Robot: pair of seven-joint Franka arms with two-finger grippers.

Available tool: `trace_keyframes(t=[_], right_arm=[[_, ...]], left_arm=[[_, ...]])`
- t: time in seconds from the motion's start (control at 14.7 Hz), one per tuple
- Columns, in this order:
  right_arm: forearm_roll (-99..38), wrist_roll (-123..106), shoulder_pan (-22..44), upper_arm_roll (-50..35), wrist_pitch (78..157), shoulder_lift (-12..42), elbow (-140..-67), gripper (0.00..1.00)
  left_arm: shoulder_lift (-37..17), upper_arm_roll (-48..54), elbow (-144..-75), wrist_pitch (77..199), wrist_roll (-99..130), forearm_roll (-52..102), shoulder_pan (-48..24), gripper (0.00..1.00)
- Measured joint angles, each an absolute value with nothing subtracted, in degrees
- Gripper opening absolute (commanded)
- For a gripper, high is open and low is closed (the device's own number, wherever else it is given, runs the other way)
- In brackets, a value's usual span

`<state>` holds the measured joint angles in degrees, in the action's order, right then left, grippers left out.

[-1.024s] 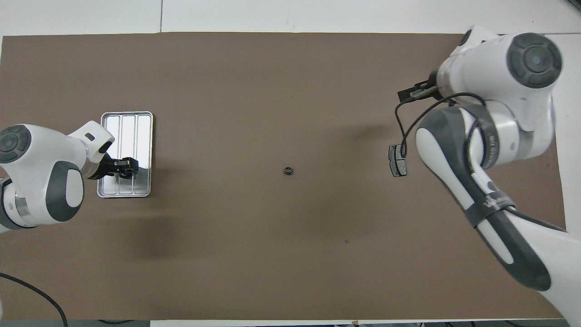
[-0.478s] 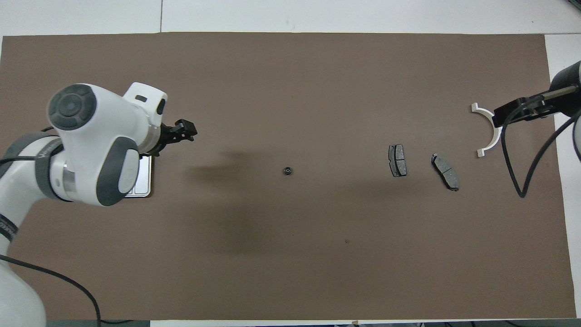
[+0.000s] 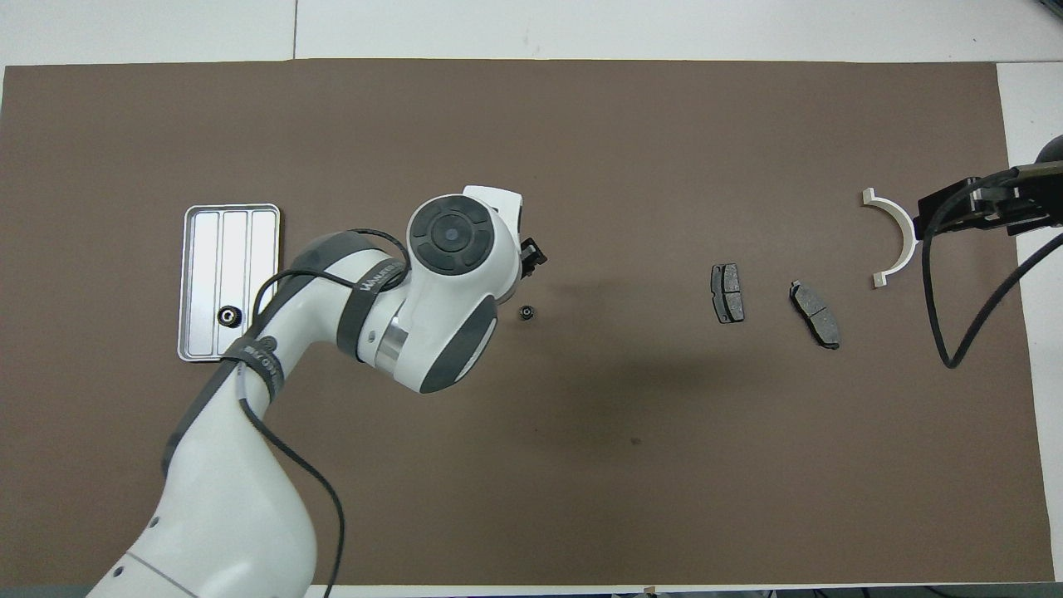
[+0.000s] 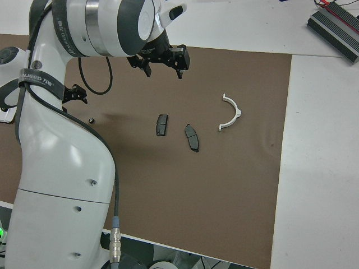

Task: Pick bearing gear from pile to tray
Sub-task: 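Grasp the second bearing at the table center with the left gripper, then carry the second bearing with the left gripper and lower it into the tray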

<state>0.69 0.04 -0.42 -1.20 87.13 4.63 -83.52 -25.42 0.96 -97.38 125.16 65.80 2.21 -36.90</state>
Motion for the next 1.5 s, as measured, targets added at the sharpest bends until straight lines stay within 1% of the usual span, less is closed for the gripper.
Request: trace_keyframes(t=[0.07, 0.2, 0.48, 0.75, 0.82, 0.89, 0.96, 1.02, 1.09, 1.5], right_arm=[[0.37, 0.04, -0.44, -1.19, 88.59, 4.53, -84.84, 0.94], [0.02, 0.04, -0.43, -1.20, 89.60, 4.35, -85.80, 0.97], [-0.08, 0.04, -1.10, -0.91, 88.12, 2.51, -85.75, 0.97], [-1.91, 0.04, -1.95, -0.80, 88.24, 2.06, -86.55, 0.97], [-1.99, 0.04, -1.94, -0.81, 88.34, 2.07, -86.95, 0.98], [-2.01, 0.04, -1.98, -0.80, 88.34, 2.07, -87.24, 0.98], [-2.01, 0.04, -2.13, -0.78, 88.34, 2.07, -87.40, 0.98], [-2.01, 0.04, -2.47, -0.77, 88.34, 2.07, -87.47, 0.98], [-2.01, 0.04, -2.78, -0.75, 88.33, 2.07, -87.49, 0.98], [-2.12, 0.04, -2.57, -1.32, 88.16, 2.07, -87.60, 0.98]], left_arm=[[-26.96, 0.82, -96.43, 125.48, 65.92, 2.21, -37.21, 1.00], [-28.07, 0.30, -96.10, 125.92, 65.86, 2.21, -37.14, 1.00], [-29.17, 0.48, -96.33, 125.92, 67.06, 2.21, -38.59, 0.95], [-30.55, 0.49, -96.49, 126.24, 69.11, 2.21, -40.41, 0.74], [-30.64, 0.40, -96.51, 126.27, 69.14, 2.21, -40.40, 0.65], [-30.63, 0.31, -96.51, 126.29, 69.14, 2.21, -40.40, 0.52], [-30.62, 0.24, -96.50, 126.38, 69.16, 2.21, -40.40, 0.35], [-30.52, 0.19, -96.38, 126.47, 69.18, 2.21, -40.39, 0.16], [-30.31, 0.15, -96.34, 126.49, 69.19, 2.21, -40.39, 0.00], [-30.05, -0.09, -96.35, 126.05, 69.20, 1.16, -40.06, 0.00]])
